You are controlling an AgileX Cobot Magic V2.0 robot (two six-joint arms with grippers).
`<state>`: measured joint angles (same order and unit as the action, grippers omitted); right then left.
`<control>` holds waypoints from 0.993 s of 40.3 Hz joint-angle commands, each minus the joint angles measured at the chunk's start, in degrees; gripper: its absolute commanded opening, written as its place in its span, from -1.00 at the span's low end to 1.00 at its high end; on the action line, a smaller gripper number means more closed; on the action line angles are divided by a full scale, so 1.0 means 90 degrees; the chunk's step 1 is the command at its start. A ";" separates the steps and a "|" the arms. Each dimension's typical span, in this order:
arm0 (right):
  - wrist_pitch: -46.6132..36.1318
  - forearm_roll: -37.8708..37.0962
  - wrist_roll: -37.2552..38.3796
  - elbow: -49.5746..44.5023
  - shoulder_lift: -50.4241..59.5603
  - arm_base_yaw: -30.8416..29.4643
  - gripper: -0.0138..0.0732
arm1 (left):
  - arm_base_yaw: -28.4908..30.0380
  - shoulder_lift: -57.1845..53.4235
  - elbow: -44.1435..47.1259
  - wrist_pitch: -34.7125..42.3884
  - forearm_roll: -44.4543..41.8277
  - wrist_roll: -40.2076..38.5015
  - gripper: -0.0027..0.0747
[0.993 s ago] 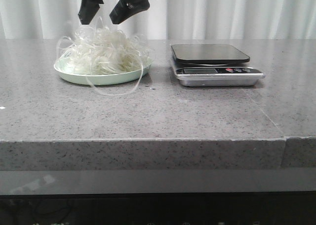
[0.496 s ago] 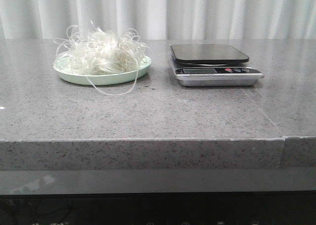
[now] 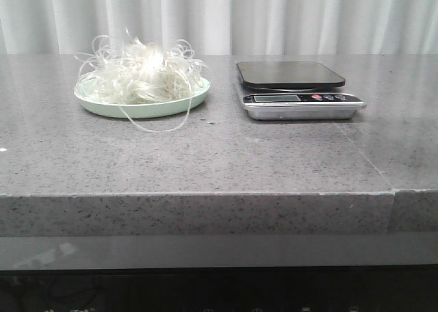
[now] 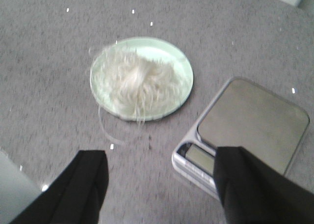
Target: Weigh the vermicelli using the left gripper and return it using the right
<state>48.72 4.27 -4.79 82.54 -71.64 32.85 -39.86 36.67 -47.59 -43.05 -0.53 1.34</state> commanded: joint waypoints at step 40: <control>0.0240 -0.0121 0.0080 -0.3461 0.4203 -0.0026 -0.32 | -0.0051 -0.0012 -0.0159 0.0512 0.0022 -0.0080 -0.45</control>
<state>54.02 3.68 -4.13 50.12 -33.76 32.85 -39.86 36.67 -47.59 -42.87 -0.53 1.22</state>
